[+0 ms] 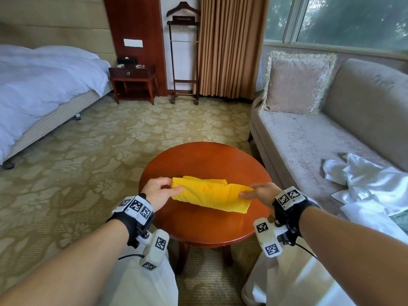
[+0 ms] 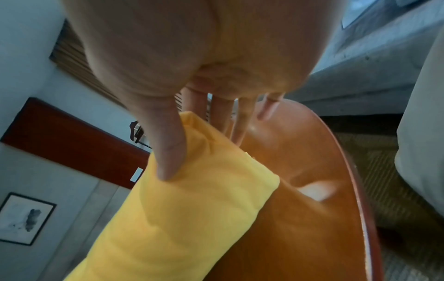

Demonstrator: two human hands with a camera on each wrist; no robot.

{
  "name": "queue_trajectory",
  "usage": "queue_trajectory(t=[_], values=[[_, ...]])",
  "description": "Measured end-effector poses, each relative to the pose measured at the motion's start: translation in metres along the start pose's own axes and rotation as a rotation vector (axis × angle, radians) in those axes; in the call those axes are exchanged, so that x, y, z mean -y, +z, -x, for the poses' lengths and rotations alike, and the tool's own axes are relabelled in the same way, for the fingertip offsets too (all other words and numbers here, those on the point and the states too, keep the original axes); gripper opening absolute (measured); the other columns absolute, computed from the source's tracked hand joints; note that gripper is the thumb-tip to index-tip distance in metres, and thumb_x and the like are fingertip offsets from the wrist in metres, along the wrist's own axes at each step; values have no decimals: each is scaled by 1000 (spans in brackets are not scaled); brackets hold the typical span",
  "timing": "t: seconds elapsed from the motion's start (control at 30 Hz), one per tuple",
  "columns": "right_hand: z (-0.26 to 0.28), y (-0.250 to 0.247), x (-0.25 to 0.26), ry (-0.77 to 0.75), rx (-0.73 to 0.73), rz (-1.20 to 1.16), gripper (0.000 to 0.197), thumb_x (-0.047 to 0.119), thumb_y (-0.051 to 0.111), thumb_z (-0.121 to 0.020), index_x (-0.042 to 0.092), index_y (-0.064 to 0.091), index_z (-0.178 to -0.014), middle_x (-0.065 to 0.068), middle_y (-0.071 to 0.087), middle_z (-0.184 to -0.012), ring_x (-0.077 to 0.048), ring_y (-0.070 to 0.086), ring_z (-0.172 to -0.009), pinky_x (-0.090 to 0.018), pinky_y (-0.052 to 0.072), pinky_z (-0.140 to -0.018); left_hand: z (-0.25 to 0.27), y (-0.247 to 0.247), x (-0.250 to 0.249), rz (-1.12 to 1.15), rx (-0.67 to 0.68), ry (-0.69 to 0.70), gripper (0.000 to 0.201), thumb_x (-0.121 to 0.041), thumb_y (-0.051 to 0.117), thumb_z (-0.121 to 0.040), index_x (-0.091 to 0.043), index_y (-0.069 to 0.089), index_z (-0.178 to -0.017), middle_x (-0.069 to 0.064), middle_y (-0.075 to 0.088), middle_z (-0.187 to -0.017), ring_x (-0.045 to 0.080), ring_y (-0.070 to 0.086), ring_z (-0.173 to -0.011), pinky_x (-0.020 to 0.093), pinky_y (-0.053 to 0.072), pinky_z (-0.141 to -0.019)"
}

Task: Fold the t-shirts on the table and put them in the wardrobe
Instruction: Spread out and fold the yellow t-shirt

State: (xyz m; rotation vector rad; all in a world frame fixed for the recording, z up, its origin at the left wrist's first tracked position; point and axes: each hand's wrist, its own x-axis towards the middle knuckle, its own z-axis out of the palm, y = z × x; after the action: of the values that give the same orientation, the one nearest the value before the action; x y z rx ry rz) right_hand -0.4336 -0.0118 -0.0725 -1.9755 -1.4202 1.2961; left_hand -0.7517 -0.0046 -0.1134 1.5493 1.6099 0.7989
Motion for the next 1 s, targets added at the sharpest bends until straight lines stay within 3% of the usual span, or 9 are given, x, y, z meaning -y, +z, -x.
queue_trajectory(t=[0.07, 0.13, 0.2, 0.27, 0.37, 0.53, 0.8, 0.93, 1.0], values=[[-9, 6, 0, -1, 23, -216, 57, 16, 72, -85, 3, 50, -136, -15, 58, -129, -32, 53, -123, -37, 40, -96, -4, 3, -1, 33, -26, 54, 32, -41, 68, -87, -9, 67, -87, 6, 67, -85, 24, 60, -80, 37, 46, -80], [-19, 14, -1, -5, 41, -419, 48, 4, 65, -89, -7, 50, -133, -18, 64, -111, -32, 63, -102, -37, 52, -88, -8, 9, -4, 31, -64, 104, 38, -38, 64, -91, -5, 54, -75, 8, 52, -68, 23, 48, -64, 36, 40, -65], [-31, 19, -4, 21, -5, -507, 47, 6, 68, -87, -8, 52, -129, -21, 64, -110, -31, 65, -94, -37, 56, -75, -15, 13, -5, -38, -109, 125, 40, -35, 61, -94, -12, 42, -67, 1, 38, -60, 18, 37, -57, 32, 31, -58], [-41, 22, -7, 21, -72, -452, 48, 16, 70, -87, -2, 56, -128, -21, 63, -120, -33, 64, -102, -43, 55, -83, -22, 15, -3, -117, -134, 107, 42, -38, 58, -95, -15, 38, -66, -2, 32, -58, 17, 31, -54, 30, 27, -54], [-52, 25, -11, -18, -150, -155, 42, 30, 62, -93, 9, 59, -130, -12, 63, -123, -30, 60, -110, -39, 48, -95, -30, 20, 2, -185, -133, 50, 44, -39, 56, -96, -14, 34, -66, -1, 29, -57, 17, 27, -52, 31, 24, -53], [-72, 39, -15, 19, -222, 83, 34, 37, 51, -96, 16, 64, -121, -6, 63, -95, -26, 60, -87, -30, 45, -73, -46, 33, 13, -240, -156, -32, 48, -41, 54, -97, -14, 33, -63, -1, 30, -54, 17, 27, -49, 32, 21, -50], [-97, 55, -15, 150, -295, 191, 34, 35, 44, -100, 16, 60, -123, -13, 63, -112, -25, 51, -81, -29, 39, -70, -77, 44, 22, -276, -163, -100, 52, -43, 52, -97, -15, 30, -59, 1, 31, -52, 21, 32, -51, 32, 20, -49], [-106, 59, -14, 158, -298, 268, 35, 38, 41, -100, 16, 58, -121, -10, 59, -100, -20, 50, -68, -27, 38, -58, -90, 47, 21, -350, -112, -206, 54, -49, 52, -96, -15, 32, -58, 3, 35, -56, 27, 38, -69, 32, 29, -55], [-106, 58, -10, 183, -297, 285, 34, 38, 42, -100, 15, 59, -119, -9, 56, -96, -20, 50, -67, -29, 40, -60, -94, 47, 14, -424, -88, -249, 55, -50, 53, -95, -16, 35, -56, 2, 38, -55, 27, 42, -70, 31, 33, -57]])
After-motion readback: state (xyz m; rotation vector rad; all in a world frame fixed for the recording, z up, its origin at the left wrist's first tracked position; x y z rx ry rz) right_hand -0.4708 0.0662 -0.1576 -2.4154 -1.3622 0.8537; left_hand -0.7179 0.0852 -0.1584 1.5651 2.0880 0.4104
